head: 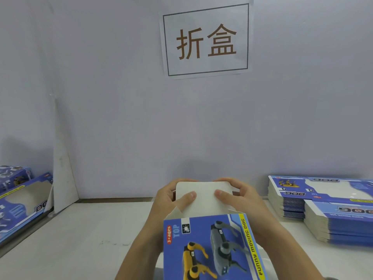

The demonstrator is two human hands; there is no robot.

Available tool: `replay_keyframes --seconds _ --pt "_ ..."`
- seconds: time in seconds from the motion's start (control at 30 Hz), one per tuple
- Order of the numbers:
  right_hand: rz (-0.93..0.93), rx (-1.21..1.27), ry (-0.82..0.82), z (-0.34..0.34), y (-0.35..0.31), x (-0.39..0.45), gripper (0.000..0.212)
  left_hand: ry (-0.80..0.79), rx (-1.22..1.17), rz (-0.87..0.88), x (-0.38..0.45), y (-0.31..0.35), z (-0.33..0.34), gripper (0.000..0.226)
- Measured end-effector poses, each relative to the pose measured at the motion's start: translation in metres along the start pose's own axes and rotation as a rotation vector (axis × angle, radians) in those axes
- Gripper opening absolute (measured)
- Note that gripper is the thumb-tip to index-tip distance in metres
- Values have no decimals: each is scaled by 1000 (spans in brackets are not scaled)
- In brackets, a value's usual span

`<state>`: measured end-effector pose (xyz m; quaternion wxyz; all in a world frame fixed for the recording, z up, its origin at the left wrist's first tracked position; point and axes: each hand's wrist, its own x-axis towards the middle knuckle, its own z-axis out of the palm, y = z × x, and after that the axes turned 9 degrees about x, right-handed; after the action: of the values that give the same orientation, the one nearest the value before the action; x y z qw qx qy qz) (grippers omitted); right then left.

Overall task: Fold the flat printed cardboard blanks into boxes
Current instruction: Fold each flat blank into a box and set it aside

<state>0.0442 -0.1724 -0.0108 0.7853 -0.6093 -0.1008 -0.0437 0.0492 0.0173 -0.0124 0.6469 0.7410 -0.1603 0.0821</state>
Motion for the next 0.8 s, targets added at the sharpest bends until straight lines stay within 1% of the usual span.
replay_keyframes --seconds 0.1,0.13,0.23,0.33,0.4,0.5,0.57,0.63,0.67,0.7,0.73,0.77,0.8 --pt "15 46 -12 0 0 0 19 3 13 30 1 -3 -2 27" --pt "16 64 -10 0 0 0 19 4 23 33 2 -3 -2 25" --pt "-16 61 16 1 0 1 25 8 56 40 4 -7 -2 7" --pt "-34 27 41 2 -1 1 32 1 57 24 5 -8 -1 7" --pt "-28 30 39 2 -2 0 29 -2 22 31 5 -8 -1 6" --pt "-51 79 78 0 -4 -1 18 -32 -83 9 3 -5 3 20" --pt "-104 147 160 -3 -3 1 18 -49 -72 0 13 -3 4 18" --pt "-182 207 283 -11 -2 3 17 -128 -105 74 9 -1 -5 13" --pt "-220 224 354 -16 -2 4 17 -152 -91 93 7 2 -5 29" --pt "-254 249 422 -22 -2 4 18 -193 -79 60 7 2 -6 53" --pt "-280 285 486 -27 -3 4 19 -146 -112 -18 11 4 -5 64" --pt "-305 330 550 -33 -3 5 19 -110 -147 -81 11 4 -5 60" --pt "-322 364 614 -38 -5 4 19 -150 -176 -97 5 0 -9 50"
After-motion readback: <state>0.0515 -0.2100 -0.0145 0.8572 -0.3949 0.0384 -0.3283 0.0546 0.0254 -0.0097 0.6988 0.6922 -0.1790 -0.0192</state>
